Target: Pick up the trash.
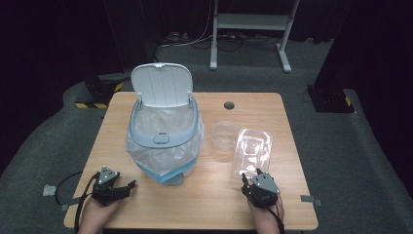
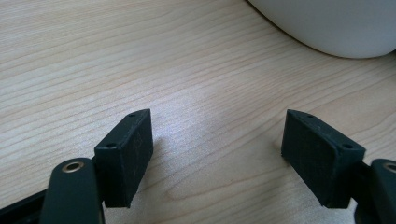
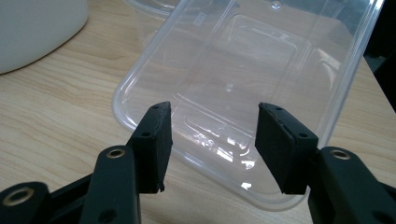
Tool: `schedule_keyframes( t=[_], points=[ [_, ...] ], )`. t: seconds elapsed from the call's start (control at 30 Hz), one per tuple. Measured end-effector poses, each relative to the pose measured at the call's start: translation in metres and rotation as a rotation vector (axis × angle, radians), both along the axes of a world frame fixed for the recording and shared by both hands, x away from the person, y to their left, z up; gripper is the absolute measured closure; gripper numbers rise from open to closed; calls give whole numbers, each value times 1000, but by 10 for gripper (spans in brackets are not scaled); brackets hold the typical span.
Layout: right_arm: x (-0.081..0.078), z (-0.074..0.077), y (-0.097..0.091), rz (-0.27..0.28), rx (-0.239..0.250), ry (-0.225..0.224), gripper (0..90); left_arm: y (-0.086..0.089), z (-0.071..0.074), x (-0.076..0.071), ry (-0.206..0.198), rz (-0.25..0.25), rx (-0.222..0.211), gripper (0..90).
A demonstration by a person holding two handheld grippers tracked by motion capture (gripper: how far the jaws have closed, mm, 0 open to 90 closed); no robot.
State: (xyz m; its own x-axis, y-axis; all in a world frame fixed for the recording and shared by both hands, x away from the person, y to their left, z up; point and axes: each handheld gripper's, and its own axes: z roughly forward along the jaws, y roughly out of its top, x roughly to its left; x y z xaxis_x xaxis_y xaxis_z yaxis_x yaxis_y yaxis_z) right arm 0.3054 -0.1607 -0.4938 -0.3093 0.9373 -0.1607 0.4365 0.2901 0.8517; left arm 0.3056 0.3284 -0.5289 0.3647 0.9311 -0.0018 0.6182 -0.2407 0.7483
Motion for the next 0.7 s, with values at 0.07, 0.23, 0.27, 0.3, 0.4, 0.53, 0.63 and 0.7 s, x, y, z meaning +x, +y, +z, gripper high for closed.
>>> schedule_keyframes(
  t=[0.07, 0.23, 0.27, 0.3, 0.4, 0.53, 0.63, 0.7],
  points=[
    [-1, -1, 0, -1, 10, -1, 461, 0, 0, 0, 0, 1, 2, 250],
    [-2, -2, 0, -1, 5, -5, 461, 0, 0, 0, 0, 2, 2, 250],
    [-2, -2, 0, -1, 6, -5, 461, 0, 0, 0, 0, 1, 2, 250],
    [-2, -2, -1, 1, 8, -6, 461, 0, 0, 0, 0, 1, 3, 250],
    [-2, -2, -1, 0, 11, -5, 461, 0, 0, 0, 0, 1, 2, 250],
    [-2, -2, -2, 0, 11, -4, 461, 0, 0, 0, -1, 2, 2, 250],
    [-3, -2, -1, -3, 14, 0, 461, 0, 0, 0, -1, 2, 3, 250],
    [-4, -2, -1, 0, 16, 4, 460, 0, 0, 0, 0, 4, 2, 251]
  ],
)
